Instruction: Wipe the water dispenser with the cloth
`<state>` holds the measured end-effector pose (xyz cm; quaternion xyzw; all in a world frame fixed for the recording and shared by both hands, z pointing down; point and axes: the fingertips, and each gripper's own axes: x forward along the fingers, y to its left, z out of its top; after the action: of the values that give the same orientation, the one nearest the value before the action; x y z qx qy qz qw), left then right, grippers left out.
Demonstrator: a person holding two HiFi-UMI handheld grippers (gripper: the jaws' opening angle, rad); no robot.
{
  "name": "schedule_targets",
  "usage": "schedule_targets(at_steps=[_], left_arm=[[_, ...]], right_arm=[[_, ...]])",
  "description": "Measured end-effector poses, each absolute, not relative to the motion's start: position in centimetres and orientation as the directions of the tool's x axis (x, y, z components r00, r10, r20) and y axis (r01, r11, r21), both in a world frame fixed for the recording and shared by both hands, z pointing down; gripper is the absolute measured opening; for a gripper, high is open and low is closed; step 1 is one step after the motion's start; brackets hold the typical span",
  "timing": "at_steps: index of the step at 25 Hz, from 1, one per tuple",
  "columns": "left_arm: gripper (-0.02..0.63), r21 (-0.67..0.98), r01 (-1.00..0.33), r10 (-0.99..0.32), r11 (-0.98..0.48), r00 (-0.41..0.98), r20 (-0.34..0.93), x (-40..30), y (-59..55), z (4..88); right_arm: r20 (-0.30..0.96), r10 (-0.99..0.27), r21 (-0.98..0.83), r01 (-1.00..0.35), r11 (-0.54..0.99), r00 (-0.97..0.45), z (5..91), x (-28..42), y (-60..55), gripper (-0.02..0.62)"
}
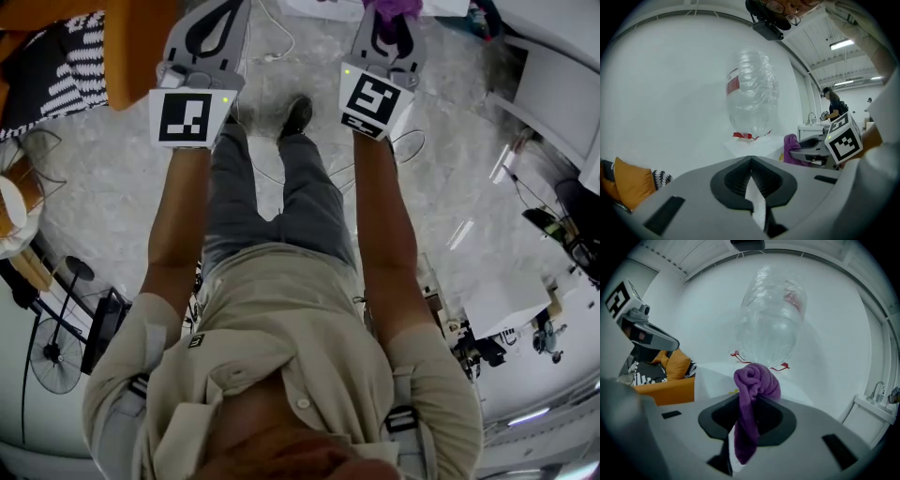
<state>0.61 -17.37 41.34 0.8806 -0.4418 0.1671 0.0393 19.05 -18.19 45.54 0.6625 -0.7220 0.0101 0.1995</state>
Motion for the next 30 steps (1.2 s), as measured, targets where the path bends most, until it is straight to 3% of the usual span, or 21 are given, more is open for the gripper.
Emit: schedule_targets(at_steps=[11,15,23,30], left_arm=[[0.015,-0.080,-0.808,-0.775,-0.584,0.526,0.350,-2.6,-17.4,43.2],[0.017,-0.079,-0.805,-0.771,-0.588,0.528,0.355,-2.8,-17.2,43.5],[0.016,-0.077,-0.792,-0.757,-0.606,0.545,0.360,-1.6,-17.2,44.0],[0.016,-0.064,-0.767,-0.728,-0.639,0.575,0.373,1.0,-16.4,45.0]], right_arm=[[0.369,-0.897,0.166,-0.932,0.321,-0.244,48.6,6.7,-18.6,0.103],[0.387,-0.886,0.150,-0.930,0.336,-0.257,49.3,5.7,-18.7,0.103],[0.422,-0.899,0.198,-0.956,0.216,-0.116,50.8,14.8,-18.0,0.104],[0.460,-0.881,0.200,-0.980,-0.023,0.115,52.7,26.9,-16.4,0.103]])
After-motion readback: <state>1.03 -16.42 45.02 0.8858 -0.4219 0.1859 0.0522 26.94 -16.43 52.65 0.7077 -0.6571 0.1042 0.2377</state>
